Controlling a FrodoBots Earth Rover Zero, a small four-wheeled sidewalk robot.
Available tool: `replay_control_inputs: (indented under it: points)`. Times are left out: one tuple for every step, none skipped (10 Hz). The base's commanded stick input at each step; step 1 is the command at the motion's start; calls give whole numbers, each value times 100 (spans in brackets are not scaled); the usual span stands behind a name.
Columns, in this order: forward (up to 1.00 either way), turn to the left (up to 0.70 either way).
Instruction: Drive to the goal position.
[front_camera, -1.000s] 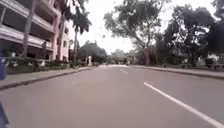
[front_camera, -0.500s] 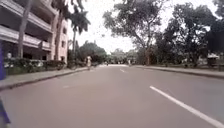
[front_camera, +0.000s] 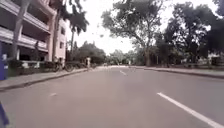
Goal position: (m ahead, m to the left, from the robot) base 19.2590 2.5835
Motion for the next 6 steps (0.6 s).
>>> replay_control_inputs:
  points:
    - [100, 0]
    - [100, 0]
    - [100, 0]
    - [100, 0]
    - [100, 0]
    - [100, 0]
